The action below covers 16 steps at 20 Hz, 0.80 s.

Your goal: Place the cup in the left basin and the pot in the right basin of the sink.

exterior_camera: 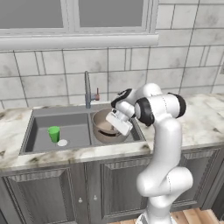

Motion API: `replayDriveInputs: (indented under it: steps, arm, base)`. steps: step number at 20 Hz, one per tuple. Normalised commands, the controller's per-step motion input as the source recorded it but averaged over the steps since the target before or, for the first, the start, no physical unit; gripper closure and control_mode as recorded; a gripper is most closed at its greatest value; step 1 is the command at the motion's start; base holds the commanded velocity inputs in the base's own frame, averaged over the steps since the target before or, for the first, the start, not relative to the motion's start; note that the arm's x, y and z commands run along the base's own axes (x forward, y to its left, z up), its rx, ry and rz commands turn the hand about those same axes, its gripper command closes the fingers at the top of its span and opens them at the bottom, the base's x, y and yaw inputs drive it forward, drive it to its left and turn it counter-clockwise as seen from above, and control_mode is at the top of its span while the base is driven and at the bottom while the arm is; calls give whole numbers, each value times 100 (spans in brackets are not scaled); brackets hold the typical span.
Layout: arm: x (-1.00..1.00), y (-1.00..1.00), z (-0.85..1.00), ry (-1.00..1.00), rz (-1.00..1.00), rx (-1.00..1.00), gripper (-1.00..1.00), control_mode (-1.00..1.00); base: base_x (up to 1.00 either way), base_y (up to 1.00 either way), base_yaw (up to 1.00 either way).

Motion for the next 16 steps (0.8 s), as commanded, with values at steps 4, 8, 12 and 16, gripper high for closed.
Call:
replayDriveInputs:
  steps: [4,8,12,16]
  arm:
    - [26,4,-83,4,13,0,100,-100]
    - [14,8,-96,2,13,0,100,-100]
    - [8,12,-99,1,13,0,100,-100]
    - [5,19,-66,0,12,-1,-100,-100]
  base:
    - [0,0,0]
    - [0,0,0]
    - [0,0,0]
    - [0,0,0]
